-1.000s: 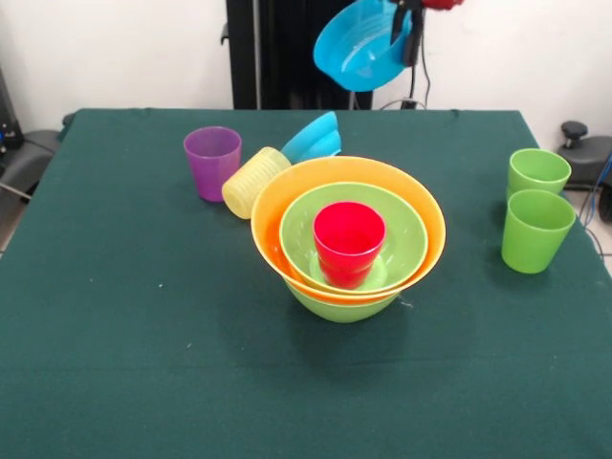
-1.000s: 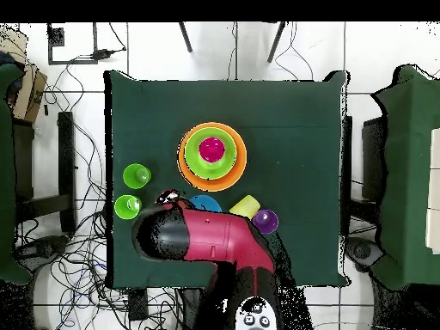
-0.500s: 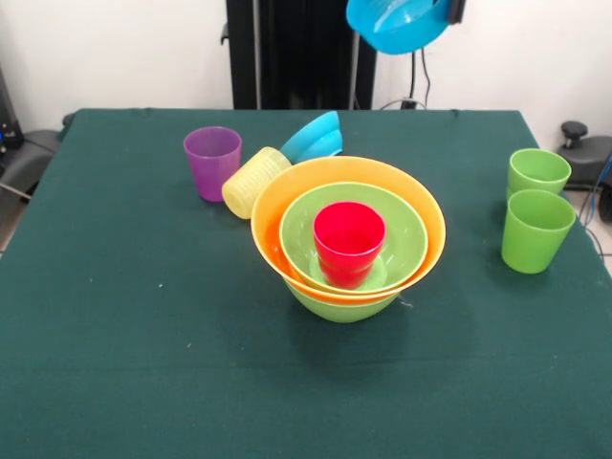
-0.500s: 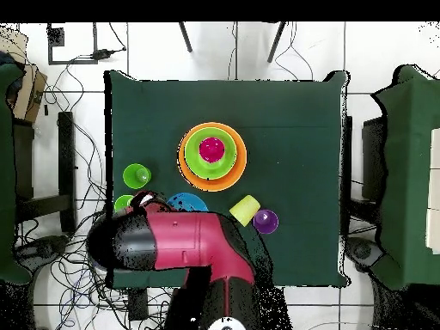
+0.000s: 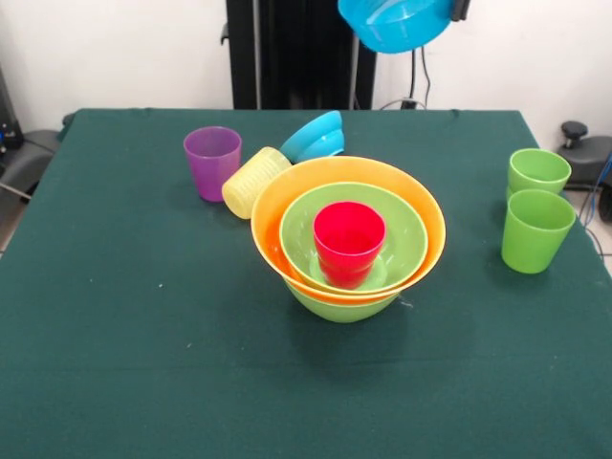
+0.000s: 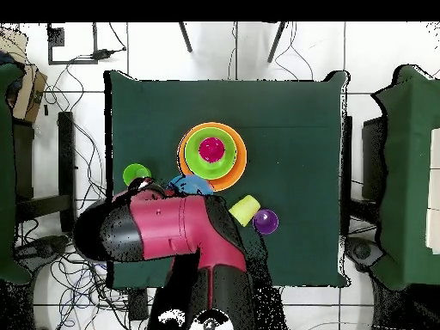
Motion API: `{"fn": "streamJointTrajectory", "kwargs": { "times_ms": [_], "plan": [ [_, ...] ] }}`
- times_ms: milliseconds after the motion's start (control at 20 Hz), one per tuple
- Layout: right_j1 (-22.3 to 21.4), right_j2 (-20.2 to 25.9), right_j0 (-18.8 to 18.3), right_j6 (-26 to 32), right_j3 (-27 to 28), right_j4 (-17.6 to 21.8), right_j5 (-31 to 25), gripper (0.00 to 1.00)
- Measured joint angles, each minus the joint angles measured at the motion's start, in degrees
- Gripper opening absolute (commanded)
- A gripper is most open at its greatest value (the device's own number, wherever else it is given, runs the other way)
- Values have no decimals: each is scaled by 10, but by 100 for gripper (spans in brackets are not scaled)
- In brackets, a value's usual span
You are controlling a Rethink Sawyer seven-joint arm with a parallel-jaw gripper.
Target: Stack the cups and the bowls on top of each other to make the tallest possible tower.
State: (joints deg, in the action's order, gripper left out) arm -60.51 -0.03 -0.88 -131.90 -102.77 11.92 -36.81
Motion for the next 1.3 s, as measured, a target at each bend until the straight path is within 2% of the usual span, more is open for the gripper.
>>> {"fn": "streamJointTrajectory", "kwargs": {
  "times_ms": [350,900,1300],
  "plan": [
    [32,13,-24,0,37,28,0,0],
    [79,39,-60,0,61,62,11,0],
    [108,41,-45,0,83,92,21,0]
  ]
}}
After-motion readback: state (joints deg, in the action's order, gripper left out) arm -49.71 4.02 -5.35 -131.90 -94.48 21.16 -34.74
